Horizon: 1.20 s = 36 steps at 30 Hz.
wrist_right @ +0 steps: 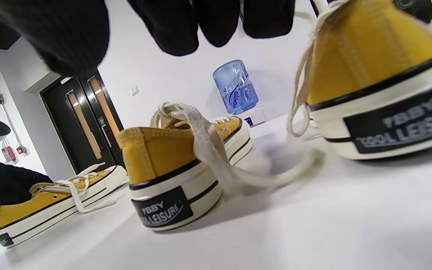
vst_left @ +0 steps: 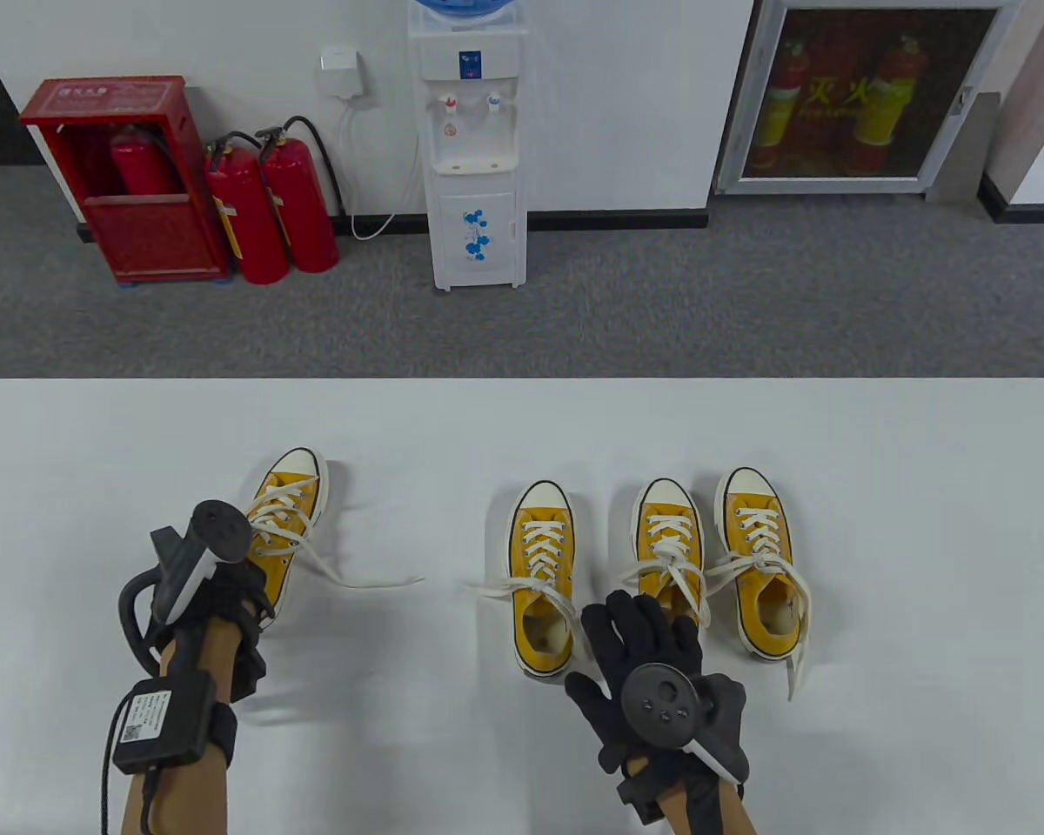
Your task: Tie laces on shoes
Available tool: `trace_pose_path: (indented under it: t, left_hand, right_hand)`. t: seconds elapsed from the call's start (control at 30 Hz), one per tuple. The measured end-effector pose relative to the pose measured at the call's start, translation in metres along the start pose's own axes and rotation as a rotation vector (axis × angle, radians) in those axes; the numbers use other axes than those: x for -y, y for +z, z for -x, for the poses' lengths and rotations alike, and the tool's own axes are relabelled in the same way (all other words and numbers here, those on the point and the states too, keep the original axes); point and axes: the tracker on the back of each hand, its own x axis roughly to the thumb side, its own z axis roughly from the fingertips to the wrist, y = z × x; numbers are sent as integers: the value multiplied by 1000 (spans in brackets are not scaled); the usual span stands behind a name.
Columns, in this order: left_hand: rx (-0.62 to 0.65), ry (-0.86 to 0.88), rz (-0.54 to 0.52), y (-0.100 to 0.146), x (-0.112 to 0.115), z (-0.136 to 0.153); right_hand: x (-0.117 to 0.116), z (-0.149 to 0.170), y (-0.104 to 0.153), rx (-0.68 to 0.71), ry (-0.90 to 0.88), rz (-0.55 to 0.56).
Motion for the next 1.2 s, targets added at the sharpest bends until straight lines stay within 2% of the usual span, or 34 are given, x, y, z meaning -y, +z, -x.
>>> trace_pose_path:
  t: [0.23,0.3,0.47,0.53,0.67,0.87,0.93,1.03,1.2]
  left_hand:
    - [-30,-44,-93,-13,-3,7]
    - [-29,-36,-78,-16,-4,10]
    - [28,34,56,-20,-1,13]
    - [66,106,49,-16,2,10]
    - [138,230,-8,1,-2,-2]
    - [270,339,-86,50,-27,-35]
    - [308,401,-37,67,-37,-44]
    - [363,523,-35,93,-48,-57]
    - [423,583,-51,133,-58,-73]
  right_hand:
    - [1,-2,0,11,6,7]
    - [1,-2,0,14,10,11]
    - [6,0,0,15,-23,41]
    - [8,2,0,11,-43,57]
    - [9,2,1,30,-67,70]
    - [13,0,3,72,-83,100]
    - [13,1,3,71,-82,103]
    - [14,2,4,69,-94,109]
    - [14,5,4,62,-97,110]
